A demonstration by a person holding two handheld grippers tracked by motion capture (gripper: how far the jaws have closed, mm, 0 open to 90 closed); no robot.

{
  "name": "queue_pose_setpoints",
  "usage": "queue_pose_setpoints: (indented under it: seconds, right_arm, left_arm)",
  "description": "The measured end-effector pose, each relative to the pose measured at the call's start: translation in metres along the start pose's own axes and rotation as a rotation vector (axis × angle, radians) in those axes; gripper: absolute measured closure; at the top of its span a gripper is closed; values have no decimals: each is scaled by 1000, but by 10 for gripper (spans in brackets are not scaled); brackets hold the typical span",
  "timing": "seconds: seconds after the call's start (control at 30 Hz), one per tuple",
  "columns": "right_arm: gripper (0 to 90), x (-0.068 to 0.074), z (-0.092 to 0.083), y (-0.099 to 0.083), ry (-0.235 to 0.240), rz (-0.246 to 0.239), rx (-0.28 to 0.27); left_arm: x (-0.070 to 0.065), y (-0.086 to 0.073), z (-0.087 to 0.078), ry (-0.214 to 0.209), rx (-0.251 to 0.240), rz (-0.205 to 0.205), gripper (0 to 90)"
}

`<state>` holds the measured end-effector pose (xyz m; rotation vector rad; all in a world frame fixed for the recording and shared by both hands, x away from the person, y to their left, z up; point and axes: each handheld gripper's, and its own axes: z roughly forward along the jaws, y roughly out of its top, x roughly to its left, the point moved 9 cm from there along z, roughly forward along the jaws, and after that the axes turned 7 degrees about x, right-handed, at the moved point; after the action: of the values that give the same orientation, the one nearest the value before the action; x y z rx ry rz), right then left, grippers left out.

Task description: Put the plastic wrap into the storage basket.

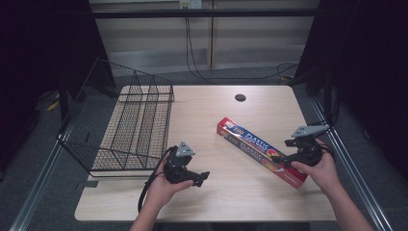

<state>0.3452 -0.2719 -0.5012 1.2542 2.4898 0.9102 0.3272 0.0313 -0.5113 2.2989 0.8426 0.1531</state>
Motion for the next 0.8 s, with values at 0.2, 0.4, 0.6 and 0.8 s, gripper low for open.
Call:
queue_pose_setpoints:
  seconds: [0.2,0.4,0.6,0.8]
  right_arm:
    - [97,2,3,6,-6,-11,7]
    - [102,3,12,9,-11,-29,61]
    - [109,4,23,17,9,-44,113]
    - [128,6,36,18,-1,-50,204]
  left_arm:
    - [-2,-2,2,-26,7,-3,53]
    - [-4,-1,2,-40,-1,-20,53]
    - [-5,-2,1,-48,4,-17,52]
    - [-7,-3,1,-54,14,-4,52]
